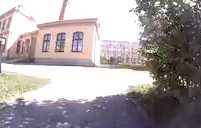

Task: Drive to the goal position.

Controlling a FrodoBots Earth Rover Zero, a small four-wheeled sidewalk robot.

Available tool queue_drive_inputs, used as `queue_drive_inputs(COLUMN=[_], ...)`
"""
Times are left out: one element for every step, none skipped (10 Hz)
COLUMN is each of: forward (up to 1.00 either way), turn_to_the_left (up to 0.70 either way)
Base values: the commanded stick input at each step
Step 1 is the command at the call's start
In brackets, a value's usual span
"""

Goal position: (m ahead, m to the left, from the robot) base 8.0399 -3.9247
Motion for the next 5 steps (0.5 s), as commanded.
queue_drive_inputs(forward=[0.70, 0.70, 0.70, 0.70, 0.70], turn_to_the_left=[0.00, 0.00, 0.00, 0.00, 0.00])
